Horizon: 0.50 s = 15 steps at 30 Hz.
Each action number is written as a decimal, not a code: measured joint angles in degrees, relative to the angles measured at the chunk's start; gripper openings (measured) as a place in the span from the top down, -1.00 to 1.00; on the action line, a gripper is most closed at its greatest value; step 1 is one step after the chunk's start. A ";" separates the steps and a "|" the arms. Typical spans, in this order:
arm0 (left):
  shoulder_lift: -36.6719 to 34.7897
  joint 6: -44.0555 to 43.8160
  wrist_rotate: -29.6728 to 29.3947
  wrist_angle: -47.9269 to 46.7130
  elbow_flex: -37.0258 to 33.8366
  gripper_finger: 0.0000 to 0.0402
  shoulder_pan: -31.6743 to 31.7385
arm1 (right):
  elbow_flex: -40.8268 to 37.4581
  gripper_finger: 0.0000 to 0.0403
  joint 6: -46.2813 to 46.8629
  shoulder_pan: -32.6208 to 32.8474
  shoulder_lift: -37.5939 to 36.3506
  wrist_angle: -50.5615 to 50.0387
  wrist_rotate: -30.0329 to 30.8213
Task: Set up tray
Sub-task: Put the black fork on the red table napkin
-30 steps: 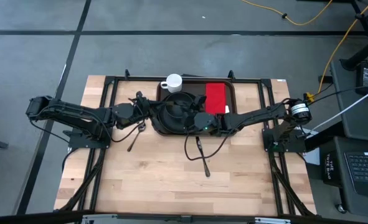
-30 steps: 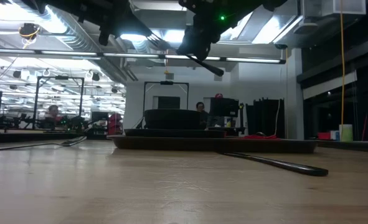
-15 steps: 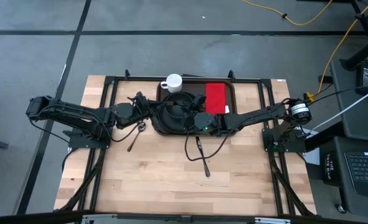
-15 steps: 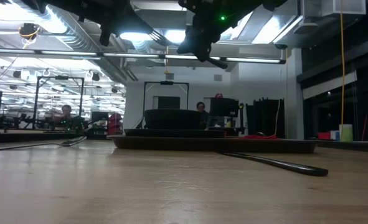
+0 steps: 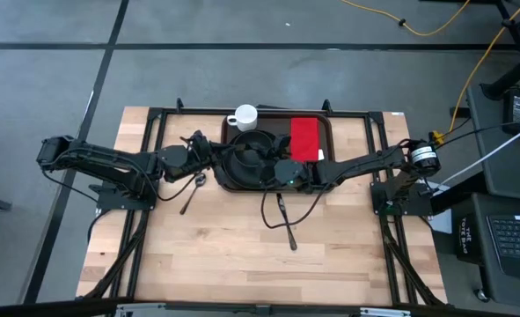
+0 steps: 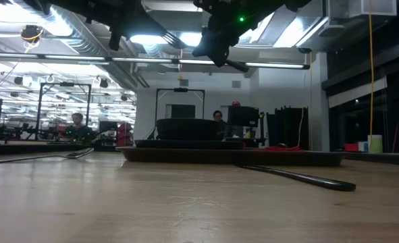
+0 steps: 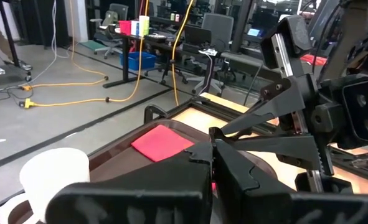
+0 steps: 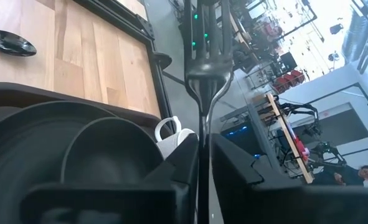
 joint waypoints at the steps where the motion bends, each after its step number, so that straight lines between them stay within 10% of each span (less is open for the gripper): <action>1: 0.00 0.00 0.06 0.00 0.00 0.99 0.00 | 0.00 0.77 0.00 0.00 0.01 0.00 0.00; 15: 0.00 -0.85 0.87 -0.02 0.00 0.99 0.02 | 0.00 0.90 0.09 0.02 -0.01 -0.03 0.15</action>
